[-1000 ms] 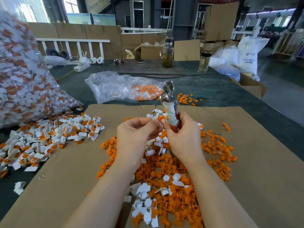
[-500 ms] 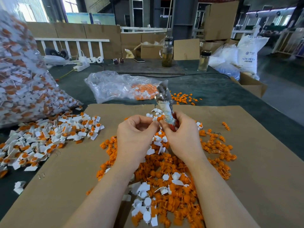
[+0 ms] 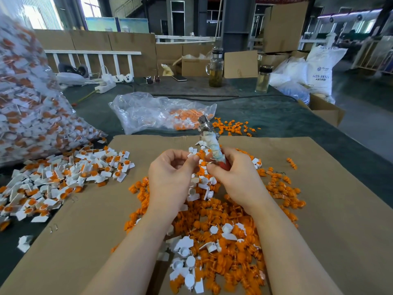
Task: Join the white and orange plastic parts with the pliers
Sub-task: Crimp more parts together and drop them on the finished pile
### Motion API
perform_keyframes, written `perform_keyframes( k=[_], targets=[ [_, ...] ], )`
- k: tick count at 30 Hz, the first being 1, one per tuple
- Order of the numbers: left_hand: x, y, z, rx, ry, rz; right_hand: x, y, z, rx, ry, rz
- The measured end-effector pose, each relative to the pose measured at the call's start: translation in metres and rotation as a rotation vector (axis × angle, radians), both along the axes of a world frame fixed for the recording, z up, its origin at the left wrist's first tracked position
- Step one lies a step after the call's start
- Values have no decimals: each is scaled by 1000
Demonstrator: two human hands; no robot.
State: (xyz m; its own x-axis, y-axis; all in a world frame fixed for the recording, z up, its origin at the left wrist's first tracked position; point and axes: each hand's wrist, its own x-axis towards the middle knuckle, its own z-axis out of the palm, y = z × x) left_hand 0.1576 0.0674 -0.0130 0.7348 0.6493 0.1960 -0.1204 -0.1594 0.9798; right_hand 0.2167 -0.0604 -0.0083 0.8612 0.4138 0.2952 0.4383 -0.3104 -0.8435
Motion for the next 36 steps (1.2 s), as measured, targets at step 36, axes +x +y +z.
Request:
perform_keyframes(
  k=[36],
  targets=[
    [-3,14,5,-138,-176,-78,-2,-7,6,-337,60,240]
  ],
)
